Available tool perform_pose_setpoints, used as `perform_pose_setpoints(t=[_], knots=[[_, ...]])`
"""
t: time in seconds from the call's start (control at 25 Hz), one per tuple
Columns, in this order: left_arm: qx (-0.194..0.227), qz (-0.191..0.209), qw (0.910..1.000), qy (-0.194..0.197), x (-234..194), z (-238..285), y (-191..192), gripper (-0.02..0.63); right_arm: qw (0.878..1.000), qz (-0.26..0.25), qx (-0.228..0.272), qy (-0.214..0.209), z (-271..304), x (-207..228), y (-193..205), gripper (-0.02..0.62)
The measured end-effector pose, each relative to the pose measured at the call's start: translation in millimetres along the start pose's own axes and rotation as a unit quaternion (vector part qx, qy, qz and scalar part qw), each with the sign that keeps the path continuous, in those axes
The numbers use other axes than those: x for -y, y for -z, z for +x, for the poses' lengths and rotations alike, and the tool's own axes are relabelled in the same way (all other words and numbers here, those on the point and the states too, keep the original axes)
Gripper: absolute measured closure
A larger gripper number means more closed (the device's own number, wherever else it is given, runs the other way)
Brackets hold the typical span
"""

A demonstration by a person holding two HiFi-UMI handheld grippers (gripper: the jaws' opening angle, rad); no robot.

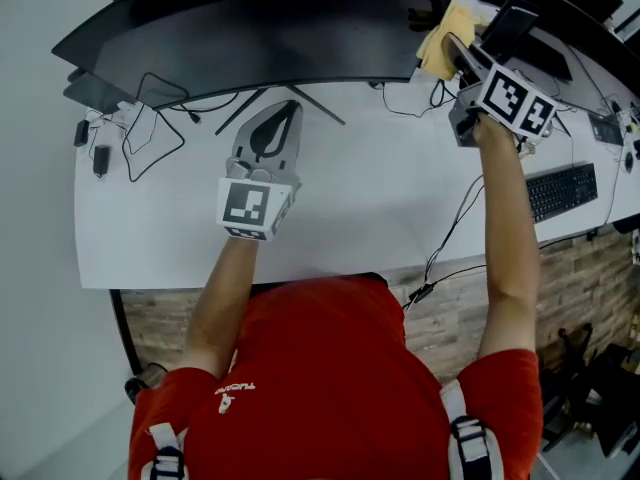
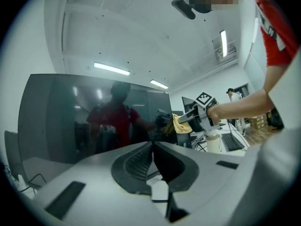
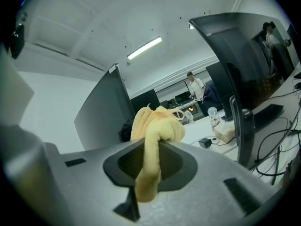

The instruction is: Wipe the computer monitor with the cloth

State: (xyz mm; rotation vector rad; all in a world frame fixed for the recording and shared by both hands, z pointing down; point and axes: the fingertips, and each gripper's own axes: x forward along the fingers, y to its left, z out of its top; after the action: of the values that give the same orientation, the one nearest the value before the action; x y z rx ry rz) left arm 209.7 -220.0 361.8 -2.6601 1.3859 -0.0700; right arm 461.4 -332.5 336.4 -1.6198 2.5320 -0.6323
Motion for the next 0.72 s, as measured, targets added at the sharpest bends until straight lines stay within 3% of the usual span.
perform_pose_setpoints(t=[0.72], knots=[[-0.031,0.002,0.9995,-0.007,-2,0,24,0.591,0.997,0.048,-0.051,0.017,24,47,130,0.532]])
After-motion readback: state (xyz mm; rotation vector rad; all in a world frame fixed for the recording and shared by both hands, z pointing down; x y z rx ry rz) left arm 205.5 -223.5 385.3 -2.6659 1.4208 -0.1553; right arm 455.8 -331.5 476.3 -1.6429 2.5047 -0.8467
